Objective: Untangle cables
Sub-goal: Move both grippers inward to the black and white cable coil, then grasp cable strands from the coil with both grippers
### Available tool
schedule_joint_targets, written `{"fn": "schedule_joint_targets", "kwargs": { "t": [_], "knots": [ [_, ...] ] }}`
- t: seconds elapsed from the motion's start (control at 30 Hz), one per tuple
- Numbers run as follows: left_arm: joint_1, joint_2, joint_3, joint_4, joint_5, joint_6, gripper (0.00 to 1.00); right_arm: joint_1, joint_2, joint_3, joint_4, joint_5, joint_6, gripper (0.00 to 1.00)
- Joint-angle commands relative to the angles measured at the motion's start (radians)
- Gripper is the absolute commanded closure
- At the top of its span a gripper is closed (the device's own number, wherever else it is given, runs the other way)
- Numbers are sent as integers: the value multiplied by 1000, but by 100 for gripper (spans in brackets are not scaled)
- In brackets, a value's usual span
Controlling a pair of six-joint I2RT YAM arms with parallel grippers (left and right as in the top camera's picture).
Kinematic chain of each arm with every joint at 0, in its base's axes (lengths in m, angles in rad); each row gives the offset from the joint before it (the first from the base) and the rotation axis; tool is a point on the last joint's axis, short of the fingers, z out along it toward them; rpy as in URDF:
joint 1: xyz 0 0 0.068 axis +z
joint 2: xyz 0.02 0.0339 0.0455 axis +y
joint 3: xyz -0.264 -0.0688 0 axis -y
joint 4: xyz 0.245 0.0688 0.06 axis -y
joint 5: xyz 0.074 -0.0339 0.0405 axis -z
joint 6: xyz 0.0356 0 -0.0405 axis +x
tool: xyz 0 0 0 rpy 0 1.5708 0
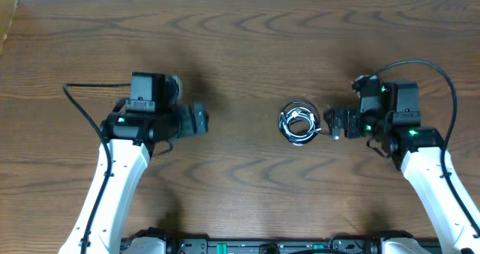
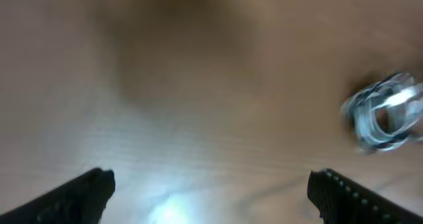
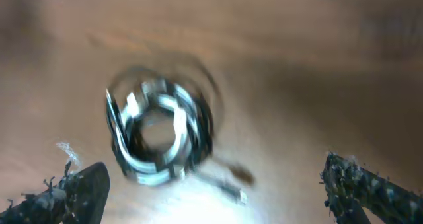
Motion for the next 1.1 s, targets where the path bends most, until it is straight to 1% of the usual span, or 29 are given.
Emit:
{"fn": "schedule_joint_targets", "kwargs": {
  "t": [0.0, 0.07, 0.1, 0.17, 0.23, 0.27, 0.37, 0.47, 0.5, 0.53, 0.57, 0.6, 0.63, 0.7, 0.73, 0.83, 0.93, 1.0, 1.03, 1.07],
  "knots": [
    [-27, 16, 15, 164, 136, -106, 2, -3, 21, 18, 72, -26, 82, 1],
    [-68, 34, 15, 247, 135, -109, 2, -3, 51, 18, 102, -26, 113, 10],
    [-89, 45, 15, 273, 136, -109, 2, -3, 74, 18, 108, -26, 117, 13],
    [-142, 77, 15, 314, 135, -109, 2, 5, 113, 18, 114, -26, 116, 15],
    [-189, 116, 15, 344, 134, -109, 2, 21, 159, 18, 125, -26, 112, 15],
    [-225, 157, 15, 363, 115, -108, 2, 42, 204, 18, 143, -26, 97, 17],
    [-278, 249, 15, 377, 98, -109, 2, 89, 289, 18, 198, -25, 97, 22],
    [-320, 330, 15, 369, 101, -109, 0, 133, 387, 18, 266, -25, 98, 32],
    [-333, 349, 15, 365, 102, -109, 1, 138, 403, 18, 275, -25, 98, 33],
    [-342, 360, 15, 365, 101, -109, 2, 147, 428, 18, 290, -25, 98, 37],
    [-358, 375, 15, 365, 101, -109, 3, 155, 452, 18, 301, -26, 100, 43],
    [-367, 379, 15, 365, 101, -109, 3, 161, 468, 18, 307, -26, 114, 54],
    [-374, 382, 15, 365, 101, -109, 3, 164, 480, 18, 307, -27, 128, 67],
    [-385, 383, 15, 365, 98, -109, 3, 169, 495, 18, 296, -70, 160, 99],
    [-391, 383, 15, 365, 98, -109, 5, 174, 497, 18, 274, -165, 165, 99],
    [-397, 383, 14, 353, 98, -109, 11, 188, 497, 18, 258, -278, 166, 99],
    [-397, 383, 0, 346, 98, -109, 13, 200, 497, 18, 245, -280, 170, 99],
    [-397, 383, -14, 346, 98, -109, 14, 200, 497, 18, 240, -284, 215, 99],
    [-397, 384, -25, 347, 98, -109, 15, 200, 497, 18, 241, -290, 230, 99],
    [-397, 384, -32, 346, 98, -109, 21, 200, 497, 18, 242, -299, 241, 99]
  ]
}}
